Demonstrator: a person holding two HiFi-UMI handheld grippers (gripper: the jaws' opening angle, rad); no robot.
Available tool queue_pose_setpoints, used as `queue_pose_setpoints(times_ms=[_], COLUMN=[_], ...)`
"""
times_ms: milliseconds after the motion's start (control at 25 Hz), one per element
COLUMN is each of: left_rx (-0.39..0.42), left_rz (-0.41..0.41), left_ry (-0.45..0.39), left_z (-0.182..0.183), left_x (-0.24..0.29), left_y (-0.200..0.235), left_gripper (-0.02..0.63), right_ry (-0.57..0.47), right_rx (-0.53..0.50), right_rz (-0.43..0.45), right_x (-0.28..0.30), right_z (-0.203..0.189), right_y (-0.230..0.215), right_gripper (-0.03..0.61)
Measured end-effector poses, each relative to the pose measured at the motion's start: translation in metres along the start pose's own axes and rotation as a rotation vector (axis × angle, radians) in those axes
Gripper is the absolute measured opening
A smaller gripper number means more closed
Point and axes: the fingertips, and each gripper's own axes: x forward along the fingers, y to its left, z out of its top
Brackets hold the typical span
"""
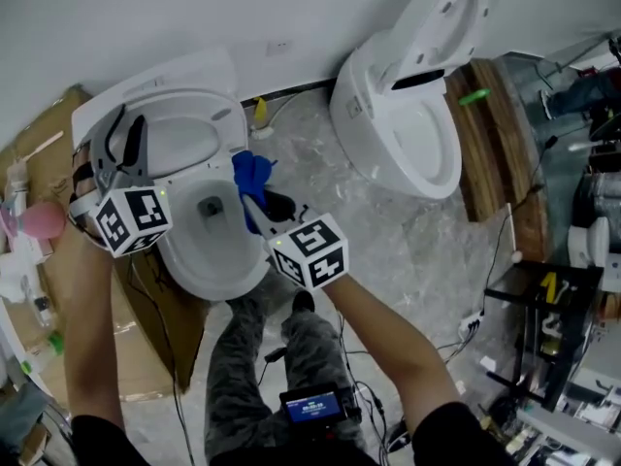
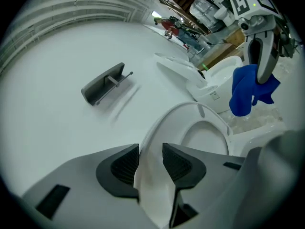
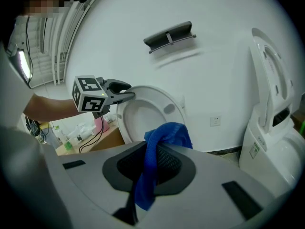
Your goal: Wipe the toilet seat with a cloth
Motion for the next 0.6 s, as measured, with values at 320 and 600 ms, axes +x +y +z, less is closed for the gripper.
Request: queue_pose_setpoints(times_ms=[320,600], left_rx=[-0.01,-0.02], left_rz=[0.032,0.065], left_ry=[0.008,0.054], left_z=[0.003,0.004], left_x=[0.007,0.005], left_y=[0.002,0.0], left_gripper=[0.144,0.144], right_ry=[-0.008,-0.055], right_rx=[-0.01,-0.115], right_rz=[0.052,0.106], right_x=[0.013,0.052], right_z=[0.015,0.084], right_y=[-0.008,-0.006], right_gripper=[0.048,0.048])
